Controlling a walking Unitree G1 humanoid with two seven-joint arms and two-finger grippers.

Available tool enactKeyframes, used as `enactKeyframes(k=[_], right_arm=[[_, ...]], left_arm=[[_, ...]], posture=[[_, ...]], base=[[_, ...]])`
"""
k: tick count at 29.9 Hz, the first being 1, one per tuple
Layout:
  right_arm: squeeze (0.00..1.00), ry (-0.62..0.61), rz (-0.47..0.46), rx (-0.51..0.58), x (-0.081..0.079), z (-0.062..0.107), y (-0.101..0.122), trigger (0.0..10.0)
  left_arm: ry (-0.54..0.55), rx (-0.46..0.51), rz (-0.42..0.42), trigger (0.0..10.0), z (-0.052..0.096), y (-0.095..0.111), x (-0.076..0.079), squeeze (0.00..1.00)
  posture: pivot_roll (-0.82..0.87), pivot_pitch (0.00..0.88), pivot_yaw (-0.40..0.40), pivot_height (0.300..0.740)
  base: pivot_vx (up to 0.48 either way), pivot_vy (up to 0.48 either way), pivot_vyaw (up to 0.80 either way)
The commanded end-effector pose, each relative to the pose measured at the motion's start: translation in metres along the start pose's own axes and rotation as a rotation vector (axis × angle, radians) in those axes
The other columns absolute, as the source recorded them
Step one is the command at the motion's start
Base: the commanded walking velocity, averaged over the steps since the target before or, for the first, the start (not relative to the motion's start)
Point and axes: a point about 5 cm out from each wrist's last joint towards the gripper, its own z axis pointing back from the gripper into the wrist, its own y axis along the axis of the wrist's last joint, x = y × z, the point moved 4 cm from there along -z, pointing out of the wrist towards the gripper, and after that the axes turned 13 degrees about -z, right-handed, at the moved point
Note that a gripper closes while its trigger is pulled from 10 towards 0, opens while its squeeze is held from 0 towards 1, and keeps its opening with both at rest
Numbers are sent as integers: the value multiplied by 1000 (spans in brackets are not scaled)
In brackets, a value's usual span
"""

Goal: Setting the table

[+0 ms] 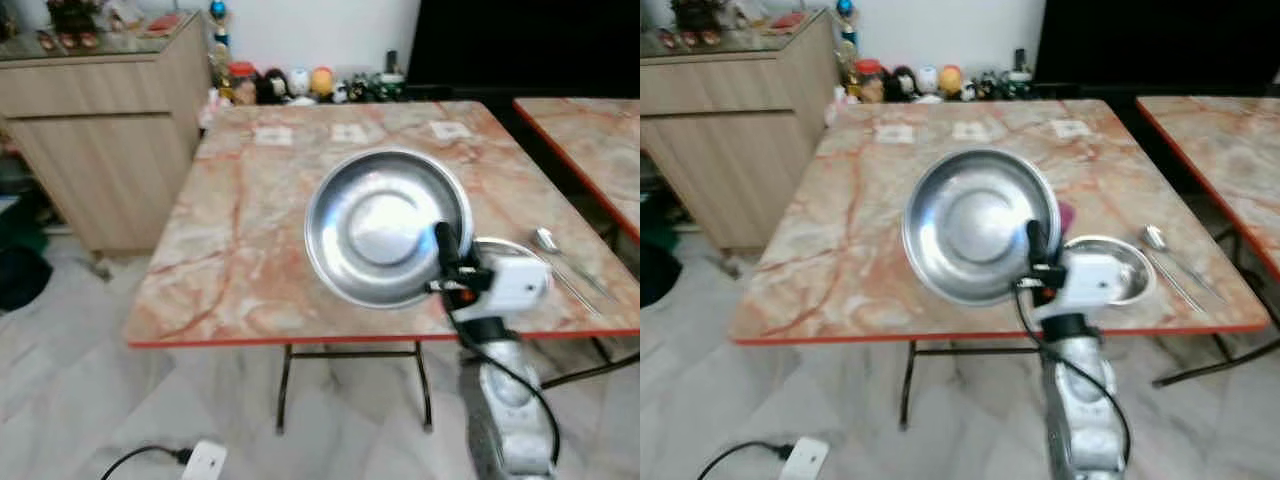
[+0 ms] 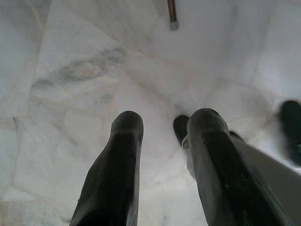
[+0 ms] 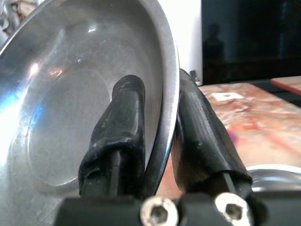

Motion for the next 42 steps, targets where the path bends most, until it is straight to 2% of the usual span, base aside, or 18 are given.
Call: enactKeyframes(k=[1,13,42], right_arm=[[0,-28,6,31,6,0,8,10000],[0,-40,14,43,9,-7,10,10000],[0,-148,54,60,41,-10,17,10000]], left_arm=[[-13,-6,2,10000,0,-1,6,0],[-7,-7,6,10000,0,0,3,0],[-11,-16,6,10000,0,-2,3,0]], posture=[[-94,0,31,740],[-93,13,41,740],[-110,17,46,740]], base=[[0,-480,0],[0,-480,0],[0,-476,0]])
